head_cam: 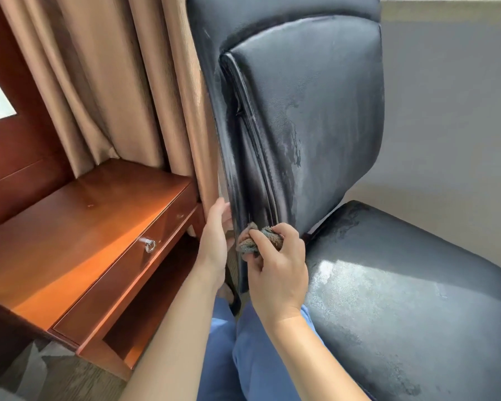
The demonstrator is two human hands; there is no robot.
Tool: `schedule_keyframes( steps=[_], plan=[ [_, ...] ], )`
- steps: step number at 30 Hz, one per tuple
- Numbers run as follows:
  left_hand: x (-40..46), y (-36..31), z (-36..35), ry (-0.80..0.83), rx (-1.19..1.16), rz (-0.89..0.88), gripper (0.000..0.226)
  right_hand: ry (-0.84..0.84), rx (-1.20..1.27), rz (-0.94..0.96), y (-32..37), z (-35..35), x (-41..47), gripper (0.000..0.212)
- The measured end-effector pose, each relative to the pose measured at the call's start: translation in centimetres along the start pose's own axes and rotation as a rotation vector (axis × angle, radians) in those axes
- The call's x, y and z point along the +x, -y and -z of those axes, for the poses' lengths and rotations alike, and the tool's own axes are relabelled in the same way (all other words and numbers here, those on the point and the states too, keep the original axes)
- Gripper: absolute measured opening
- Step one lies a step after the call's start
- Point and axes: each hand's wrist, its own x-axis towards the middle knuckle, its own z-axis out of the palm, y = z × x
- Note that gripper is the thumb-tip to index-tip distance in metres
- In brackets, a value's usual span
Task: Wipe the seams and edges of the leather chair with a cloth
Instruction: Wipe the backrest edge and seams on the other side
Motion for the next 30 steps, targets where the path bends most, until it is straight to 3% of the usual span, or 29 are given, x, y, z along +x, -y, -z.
schedule_keyframes(
  steps=[4, 8, 19, 25, 28, 30],
  plan=[
    [2.6, -0.4, -0.6, 0.002, 0.025, 0.008, 0.079, 0.020, -0.015, -0.025, -1.0, -0.8, 0.2, 0.038],
    [3.5, -0.6, -1.6, 0.009, -0.005, -0.007, 0.060, 0.005, 0.002, -0.052, -1.1, -1.2, 1.6, 0.036],
    [2.8, 0.6, -1.0, 0.041, 0.019, 0.004, 0.087, 0.062, 0.049, -0.035, -0.6, -0.9, 2.0, 0.039],
    [3.1, 0.9, -3.9, 0.214, 0.091, 0.024, 0.058, 0.014, 0.044, -0.026, -2.4, -0.4, 1.9, 0.037],
    [3.1, 0.5, -6.1, 0.224, 0.138, -0.074, 0.022, -0.026, 0.035, -0.106, -4.1, 0.2, 1.9, 0.037],
    [2.9, 0.0, -7.1, 0.223, 0.047, -0.150, 0.016, -0.036, 0.016, -0.147, -5.2, 0.7, 2.0, 0.036]
  ],
)
